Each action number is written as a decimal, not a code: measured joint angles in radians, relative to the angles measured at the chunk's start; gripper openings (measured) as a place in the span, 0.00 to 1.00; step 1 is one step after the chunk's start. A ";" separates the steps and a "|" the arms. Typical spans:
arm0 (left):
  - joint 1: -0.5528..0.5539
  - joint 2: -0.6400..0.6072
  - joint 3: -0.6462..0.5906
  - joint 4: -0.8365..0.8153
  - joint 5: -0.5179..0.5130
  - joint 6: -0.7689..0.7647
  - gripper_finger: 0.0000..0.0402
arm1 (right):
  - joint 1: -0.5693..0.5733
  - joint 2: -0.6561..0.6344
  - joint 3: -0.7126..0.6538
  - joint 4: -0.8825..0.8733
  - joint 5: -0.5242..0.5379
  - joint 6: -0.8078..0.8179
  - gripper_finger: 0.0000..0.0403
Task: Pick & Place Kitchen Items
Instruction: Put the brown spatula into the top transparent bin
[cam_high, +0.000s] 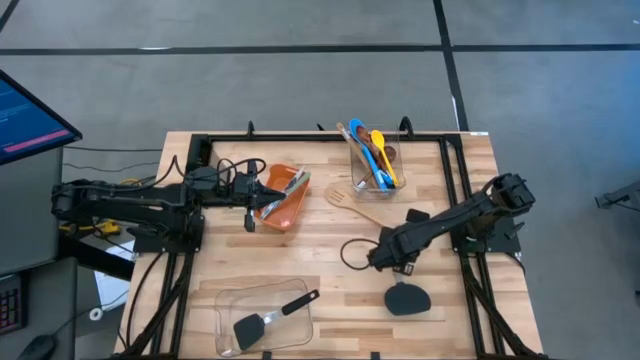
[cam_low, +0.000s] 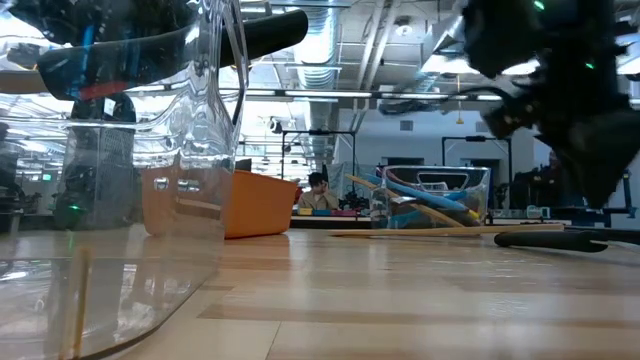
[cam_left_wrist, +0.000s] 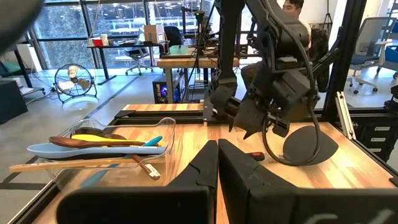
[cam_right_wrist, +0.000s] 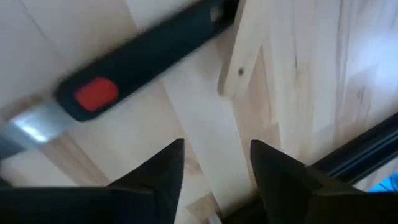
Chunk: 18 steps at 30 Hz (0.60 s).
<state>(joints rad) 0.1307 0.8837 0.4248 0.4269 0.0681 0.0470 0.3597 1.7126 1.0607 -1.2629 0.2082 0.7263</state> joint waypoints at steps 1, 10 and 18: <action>0.000 0.000 0.000 0.000 0.000 0.000 0.00 | 0.007 0.000 -0.019 0.007 0.000 0.017 0.42; 0.000 0.000 0.000 0.000 0.000 0.000 0.00 | 0.036 -0.229 -0.188 0.232 -0.002 0.130 0.20; 0.000 0.000 0.000 0.000 0.000 0.000 0.00 | 0.058 -0.644 -0.305 0.234 0.142 0.147 0.10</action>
<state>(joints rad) 0.1304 0.8837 0.4248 0.4269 0.0681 0.0469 0.4172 1.0687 0.7555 -1.0288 0.3500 0.8735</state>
